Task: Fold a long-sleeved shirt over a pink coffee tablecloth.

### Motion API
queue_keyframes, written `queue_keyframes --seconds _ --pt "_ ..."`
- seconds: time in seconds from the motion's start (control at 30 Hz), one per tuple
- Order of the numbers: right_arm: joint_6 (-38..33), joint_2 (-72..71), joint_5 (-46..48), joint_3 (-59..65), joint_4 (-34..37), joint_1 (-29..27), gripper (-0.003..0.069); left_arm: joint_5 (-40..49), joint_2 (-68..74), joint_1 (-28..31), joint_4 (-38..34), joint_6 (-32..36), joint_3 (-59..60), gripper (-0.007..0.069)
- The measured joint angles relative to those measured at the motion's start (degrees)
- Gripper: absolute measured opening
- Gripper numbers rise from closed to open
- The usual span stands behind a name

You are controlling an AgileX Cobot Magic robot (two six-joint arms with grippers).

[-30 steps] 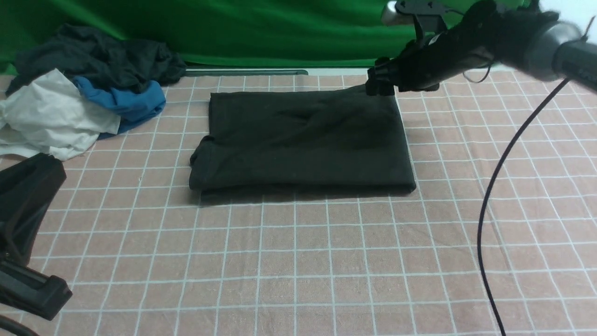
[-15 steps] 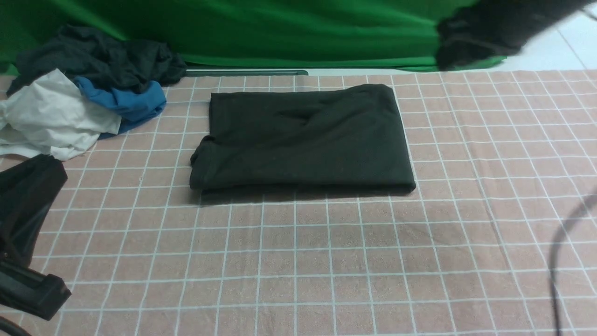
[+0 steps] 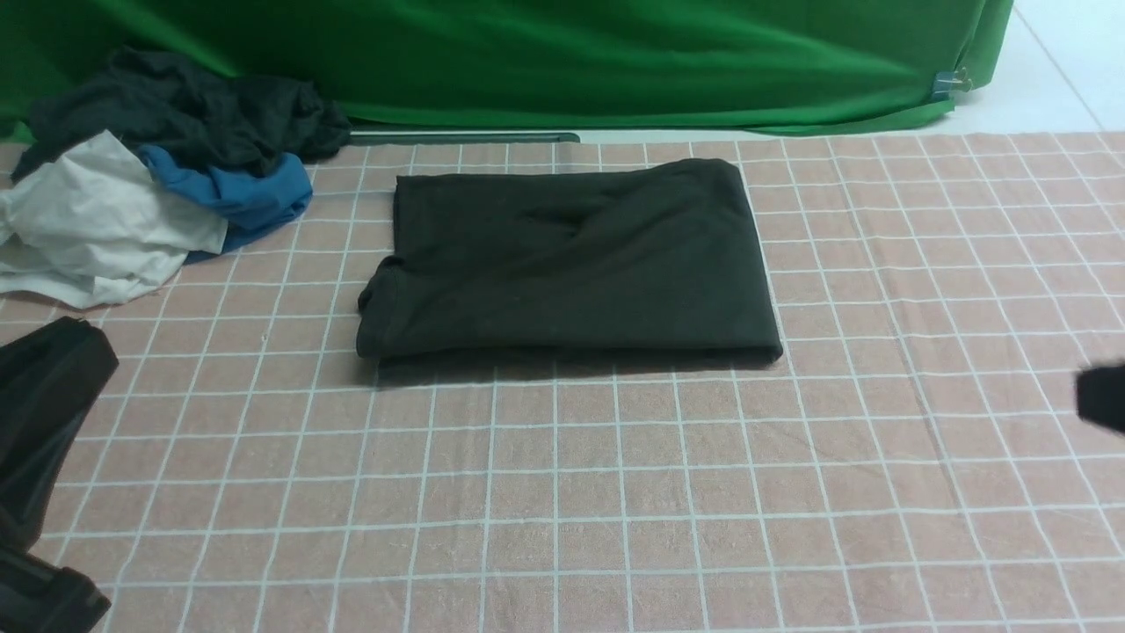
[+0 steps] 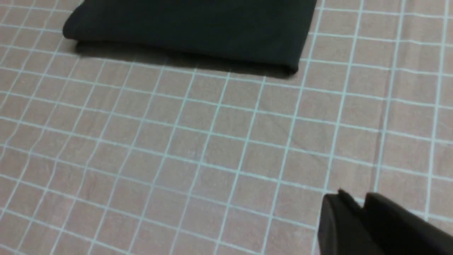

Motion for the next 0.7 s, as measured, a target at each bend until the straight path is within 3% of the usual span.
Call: queue_keyframes --seconds 0.3,0.63,0.7 --pt "0.46 -14.35 -6.89 9.83 0.00 0.00 0.0095 0.07 0.00 0.00 0.00 0.00 0.00 0.0017" --pt "0.48 -16.02 -7.21 9.83 -0.92 0.00 0.0118 0.12 0.00 0.00 0.00 0.00 0.00 0.0017" --pt "0.52 -16.65 -8.20 10.52 -2.61 -0.12 0.0085 0.12 0.00 0.00 0.00 0.00 0.00 0.0017"
